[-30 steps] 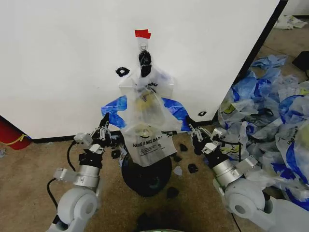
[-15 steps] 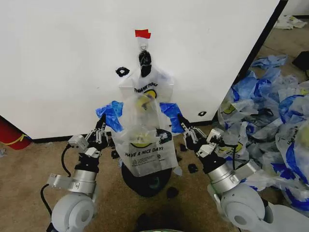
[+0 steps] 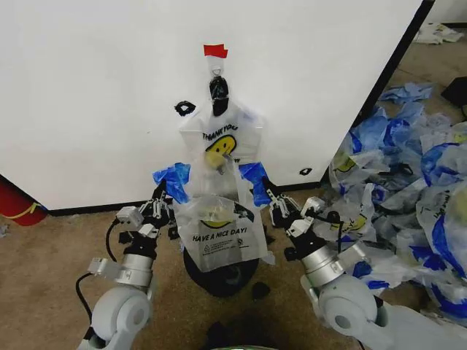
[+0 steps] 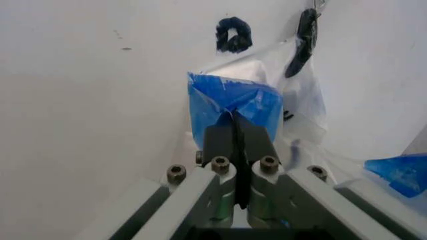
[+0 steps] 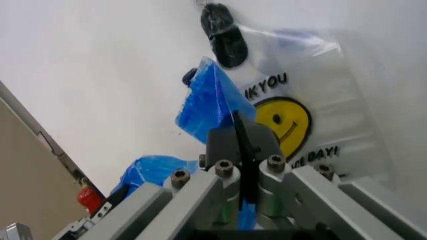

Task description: Pick up the garbage bag from the wall and place it over the trash bin.

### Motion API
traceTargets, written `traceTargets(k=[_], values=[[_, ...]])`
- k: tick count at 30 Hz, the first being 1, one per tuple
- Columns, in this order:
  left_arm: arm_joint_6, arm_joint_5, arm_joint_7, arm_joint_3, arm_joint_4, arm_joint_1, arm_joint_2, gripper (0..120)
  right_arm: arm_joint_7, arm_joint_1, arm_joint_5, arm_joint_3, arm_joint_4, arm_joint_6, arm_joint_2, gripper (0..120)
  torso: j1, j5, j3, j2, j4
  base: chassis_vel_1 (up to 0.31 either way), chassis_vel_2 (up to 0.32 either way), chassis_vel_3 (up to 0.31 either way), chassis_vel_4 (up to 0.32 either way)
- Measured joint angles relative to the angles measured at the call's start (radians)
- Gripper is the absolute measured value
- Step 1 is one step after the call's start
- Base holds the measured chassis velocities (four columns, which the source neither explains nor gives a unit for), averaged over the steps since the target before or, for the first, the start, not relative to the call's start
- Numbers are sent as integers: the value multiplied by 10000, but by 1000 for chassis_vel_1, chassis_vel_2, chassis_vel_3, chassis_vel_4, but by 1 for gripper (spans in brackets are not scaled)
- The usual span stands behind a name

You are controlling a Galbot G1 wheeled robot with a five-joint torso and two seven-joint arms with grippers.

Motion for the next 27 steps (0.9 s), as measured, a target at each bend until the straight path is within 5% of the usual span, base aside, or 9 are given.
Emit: traceTargets(k=[12, 20, 27], values=[[11, -20, -5, 6, 40, -20, 6, 0, -19, 19, -14, -33, -42, -8, 17, 0, 0, -1, -1, 0, -1, 0, 0, 0, 0], [-15, -4, -1, -17, 488, -171, 55, 0, -199, 75, -530, -677, -871, 336, 910, 0, -1, 5, -1, -1, 1, 0, 0, 0, 0], [-6, -2, -7, 113, 317, -76, 44, 0, -210, -111, -553, -605, -628, 345, 666, 0, -1, 1, -2, 0, -1, 0, 0, 0, 0]])
